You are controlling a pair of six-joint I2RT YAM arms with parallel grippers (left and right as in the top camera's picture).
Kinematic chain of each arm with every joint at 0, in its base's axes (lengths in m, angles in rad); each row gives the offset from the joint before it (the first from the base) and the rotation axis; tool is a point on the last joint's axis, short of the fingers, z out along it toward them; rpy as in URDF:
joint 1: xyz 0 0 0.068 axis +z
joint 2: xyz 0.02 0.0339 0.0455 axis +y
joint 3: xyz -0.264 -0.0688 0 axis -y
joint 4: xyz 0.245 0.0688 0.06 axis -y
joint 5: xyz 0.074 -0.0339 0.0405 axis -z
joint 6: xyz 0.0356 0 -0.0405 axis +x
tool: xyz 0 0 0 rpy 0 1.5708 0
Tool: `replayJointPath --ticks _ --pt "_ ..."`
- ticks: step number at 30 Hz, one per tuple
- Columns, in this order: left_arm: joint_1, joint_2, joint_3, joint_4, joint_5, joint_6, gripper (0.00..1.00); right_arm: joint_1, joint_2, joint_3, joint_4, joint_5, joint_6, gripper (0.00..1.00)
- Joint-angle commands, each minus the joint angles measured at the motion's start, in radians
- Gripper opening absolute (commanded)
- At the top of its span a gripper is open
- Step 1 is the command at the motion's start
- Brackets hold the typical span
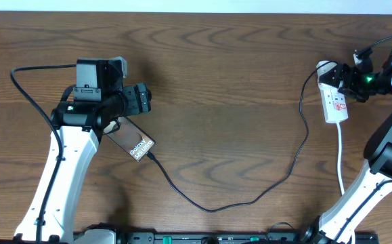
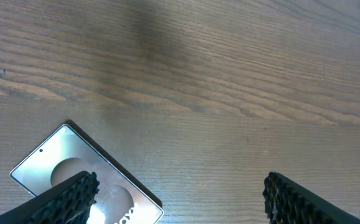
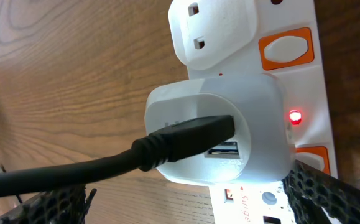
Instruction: Plug charger to phone and switch on socket
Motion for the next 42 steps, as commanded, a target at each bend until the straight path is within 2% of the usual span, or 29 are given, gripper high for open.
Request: replayJointPath --ticks 1,11,19,33,42 --pt "-0.002 -0.004 0.022 0.000 -0.014 0.013 0.87 -0.006 -0.008 -0.041 -0.032 0.065 0.034 0.99" --pt "-0.002 -0.004 0.022 0.000 -0.014 0.013 0.87 -0.008 -0.135 -0.041 -0.055 0.149 0.065 0.99" --pt "-0.002 -0.004 0.022 -0.007 -0.014 0.013 0.87 -0.008 -0.277 -0.041 -0.121 0.326 0.204 0.99" --pt "-0.002 -0.004 0.019 -0.030 -0.014 0.013 0.87 -0.007 -0.596 -0.041 -0.189 0.326 0.303 0.99" --pt "-0.002 -0.004 0.019 -0.030 -0.014 0.013 0.87 -0.004 -0.743 -0.041 -0.189 0.315 0.301 0.99"
